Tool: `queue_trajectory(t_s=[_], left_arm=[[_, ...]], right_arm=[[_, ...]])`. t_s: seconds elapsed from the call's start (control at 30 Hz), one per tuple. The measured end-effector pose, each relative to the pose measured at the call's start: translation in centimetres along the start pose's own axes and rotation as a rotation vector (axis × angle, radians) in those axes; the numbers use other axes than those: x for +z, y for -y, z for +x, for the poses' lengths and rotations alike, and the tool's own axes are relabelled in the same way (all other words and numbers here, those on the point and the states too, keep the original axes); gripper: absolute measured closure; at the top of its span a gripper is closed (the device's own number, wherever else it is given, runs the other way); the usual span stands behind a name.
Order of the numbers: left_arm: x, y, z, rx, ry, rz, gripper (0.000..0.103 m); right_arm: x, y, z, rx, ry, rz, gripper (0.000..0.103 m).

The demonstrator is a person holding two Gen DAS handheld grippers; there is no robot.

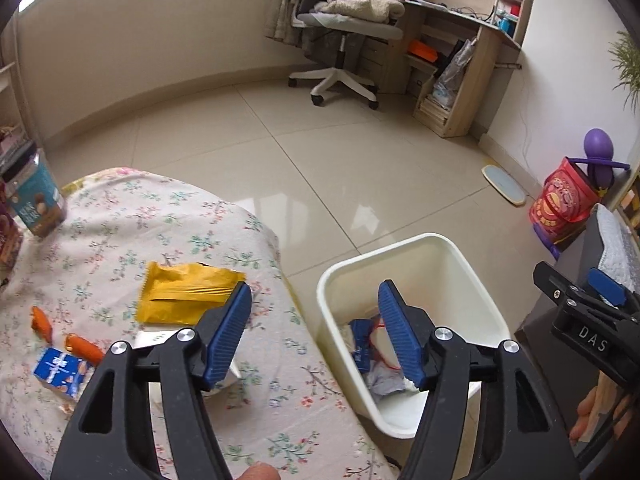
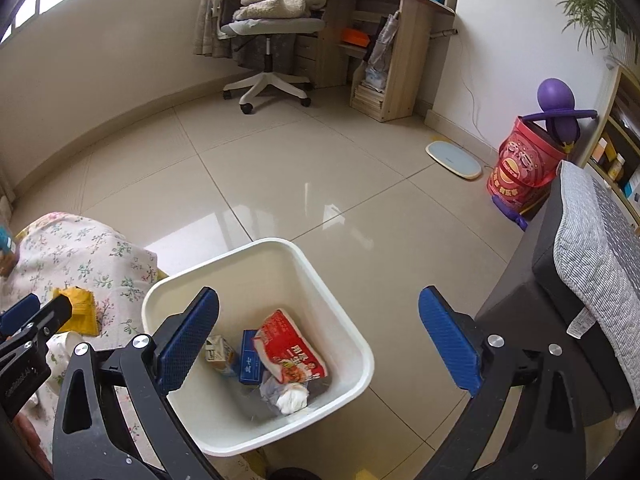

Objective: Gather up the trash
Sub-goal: 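Drop the tissue wad and red snack bag into the white bin, then grasp the blue biscuit box with the left tool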

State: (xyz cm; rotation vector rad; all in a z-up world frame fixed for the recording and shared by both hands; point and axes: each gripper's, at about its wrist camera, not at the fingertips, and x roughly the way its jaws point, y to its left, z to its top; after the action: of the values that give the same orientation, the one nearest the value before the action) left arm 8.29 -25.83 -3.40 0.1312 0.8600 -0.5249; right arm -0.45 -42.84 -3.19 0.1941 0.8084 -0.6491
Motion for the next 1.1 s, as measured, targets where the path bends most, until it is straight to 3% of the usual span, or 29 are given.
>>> queue_trajectory(t_s=[0.13, 0.33, 1.1], left_arm=[[-0.5, -2.5, -1.9, 0.097, 0.062, -0.005, 0.028], [-1.4, -6.5, -4.0, 0.204, 0.101, -0.027, 0.024], [-5.0, -19.8, -4.9, 0.340, 0.008, -0.222, 0.023]], right_arm=[[-0.3, -3.2, -1.0, 0.031, 0.024, -0.063, 0.007], [-0.7, -7.8, -1.9, 0.083, 0.027, -0.158, 0.007], [-2.0, -21.6, -4.5, 0.229, 0.029, -0.358, 0.007]])
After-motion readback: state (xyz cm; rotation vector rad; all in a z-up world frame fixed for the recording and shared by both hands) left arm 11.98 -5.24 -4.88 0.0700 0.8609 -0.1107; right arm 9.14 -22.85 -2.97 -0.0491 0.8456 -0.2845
